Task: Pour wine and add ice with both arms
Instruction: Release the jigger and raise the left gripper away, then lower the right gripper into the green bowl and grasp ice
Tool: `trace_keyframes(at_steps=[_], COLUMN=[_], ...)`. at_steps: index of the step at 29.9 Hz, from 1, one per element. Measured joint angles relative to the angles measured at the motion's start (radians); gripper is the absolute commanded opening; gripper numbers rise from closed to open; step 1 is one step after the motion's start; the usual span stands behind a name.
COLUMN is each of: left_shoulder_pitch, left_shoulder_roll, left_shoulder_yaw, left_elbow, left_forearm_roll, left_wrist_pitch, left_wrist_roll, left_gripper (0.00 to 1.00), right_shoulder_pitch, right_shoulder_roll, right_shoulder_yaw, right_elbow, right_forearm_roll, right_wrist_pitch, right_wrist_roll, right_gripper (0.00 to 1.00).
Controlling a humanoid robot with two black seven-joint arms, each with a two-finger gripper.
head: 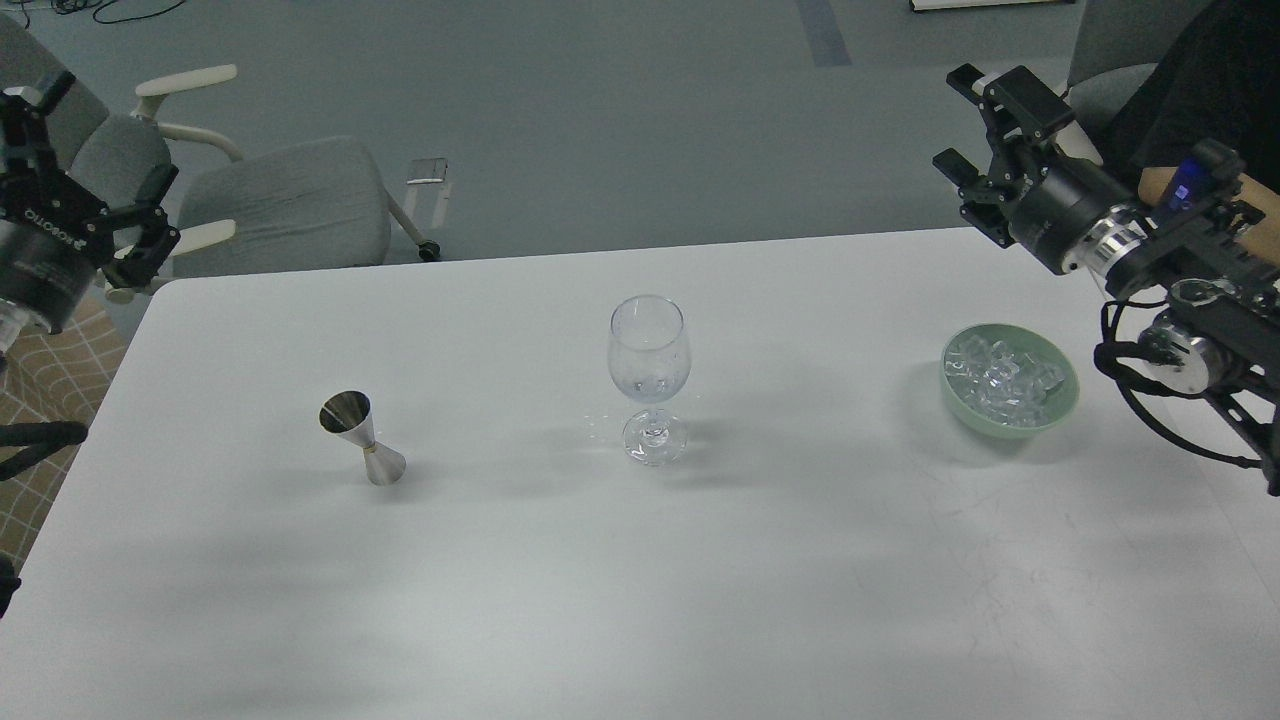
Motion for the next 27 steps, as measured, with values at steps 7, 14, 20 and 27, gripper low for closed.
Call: trace_keyframes(at_steps=[7, 14, 20, 27], left_shoulder_pitch=[-0.043, -0.046, -0.043, -0.033], left_shoulder_roll=[-0.036, -0.088, -0.12, -0.13], left_shoulder_yaw=[0.062, 0.076, 0.076, 0.076], left_elbow=[-0.004, -0.014, -0.024, -0.025], left_forearm_roll=[0.027, 0.032, 0.034, 0.033], left_wrist_pitch=[0.0, 0.0, 0.0, 0.0], left_wrist_roll=[0.021, 0.023, 0.023, 0.022], left_gripper=[0.98, 0.98, 0.98, 0.98], right_shoulder_pitch=[-0.091, -0.214, -0.298, -0.305], right_shoulder_roll=[-0.255, -0.343, -0.324, -0.243], right_shoulder_yaw=[-0.003, -0.004, -0.004, -0.025], right_elbow=[0.173, 0.213, 0.134, 0.022], right_forearm_roll=[-0.385, -0.884, -1.157, -1.264], right_wrist_pitch=[-0.046, -0.25, -0.384, -0.398], right_wrist_roll=[0.012, 0.049, 0.058, 0.071], right_gripper=[1.0, 1.0, 1.0, 1.0])
